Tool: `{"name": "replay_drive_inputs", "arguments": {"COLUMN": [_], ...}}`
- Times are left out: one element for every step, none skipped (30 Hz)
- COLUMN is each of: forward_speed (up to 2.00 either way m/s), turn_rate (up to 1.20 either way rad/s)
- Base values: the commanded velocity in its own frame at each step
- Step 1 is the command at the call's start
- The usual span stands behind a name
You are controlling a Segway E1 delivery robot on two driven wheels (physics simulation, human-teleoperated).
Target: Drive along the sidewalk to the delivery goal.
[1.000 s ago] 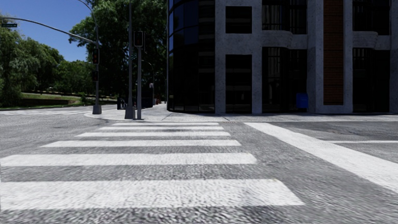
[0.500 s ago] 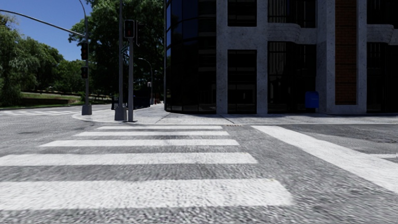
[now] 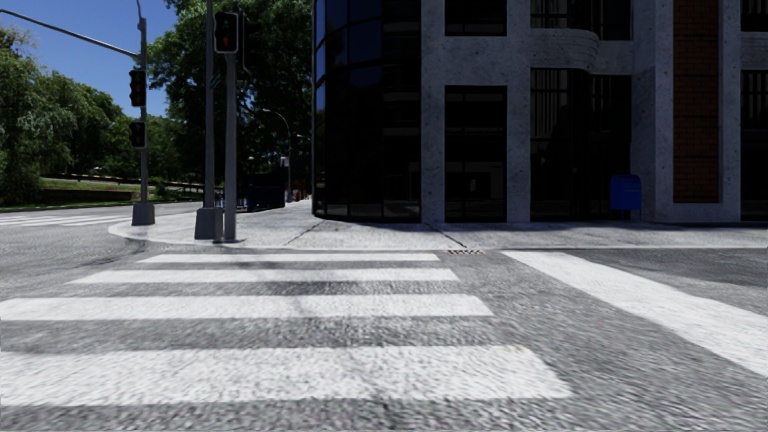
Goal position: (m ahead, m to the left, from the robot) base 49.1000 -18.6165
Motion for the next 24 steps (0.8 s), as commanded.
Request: {"name": "replay_drive_inputs", "arguments": {"forward_speed": [2.0, 2.0, 2.0, 2.0, 2.0, 2.0, 2.0, 2.0, 2.0, 2.0, 2.0, 2.0, 2.0, 2.0, 2.0, 2.0, 2.0, 2.0, 2.0, 2.0, 2.0, 2.0, 2.0, 2.0], "turn_rate": [0.0, 0.0, 0.05, 0.23, 0.38, 0.38, 0.42, 0.42, 0.3, 0.06, 0.06, 0.0, 0.0, 0.0, 0.0, 0.0, 0.0, 0.0, 0.0, 0.0, 0.0, 0.0, 0.0, 0.0]}}
